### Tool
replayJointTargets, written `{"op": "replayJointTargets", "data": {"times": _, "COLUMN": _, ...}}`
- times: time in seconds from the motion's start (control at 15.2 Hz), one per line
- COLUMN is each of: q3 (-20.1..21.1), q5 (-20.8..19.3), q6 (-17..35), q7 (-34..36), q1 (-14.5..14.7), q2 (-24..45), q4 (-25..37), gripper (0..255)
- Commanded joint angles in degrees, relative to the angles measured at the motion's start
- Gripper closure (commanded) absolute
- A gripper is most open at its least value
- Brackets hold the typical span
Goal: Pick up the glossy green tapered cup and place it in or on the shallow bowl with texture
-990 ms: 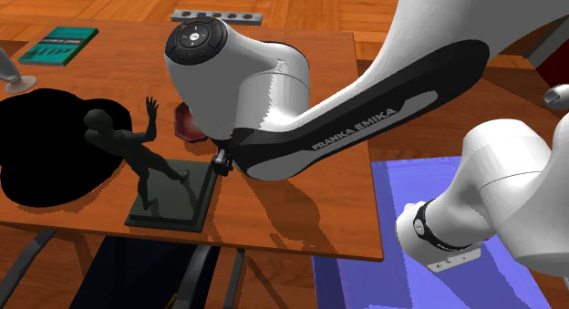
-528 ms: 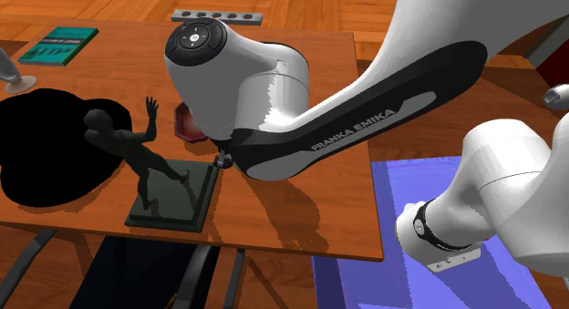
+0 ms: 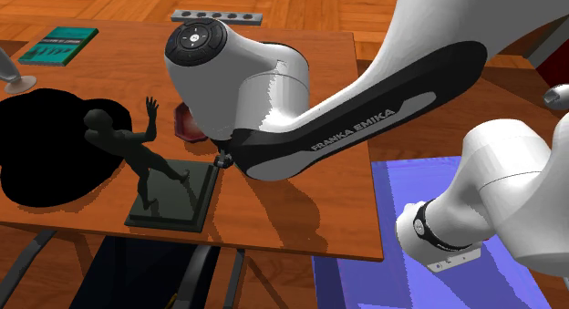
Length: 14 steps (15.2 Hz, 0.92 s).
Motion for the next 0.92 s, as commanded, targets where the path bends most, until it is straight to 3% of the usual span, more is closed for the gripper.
{"op": "replayJointTargets", "data": {"times": 0.0, "q3": 0.02, "q5": 0.13, "q6": -0.77, "q7": -0.20, "q1": 0.03, "q2": -0.48, "q4": 0.32, "gripper": 255}}
{"op": "replayJointTargets", "data": {"times": 0.86, "q3": 0.41, "q5": 1.65, "q6": -10.75, "q7": -2.54, "q1": 0.46, "q2": -5.43, "q4": 5.50, "gripper": 255}}
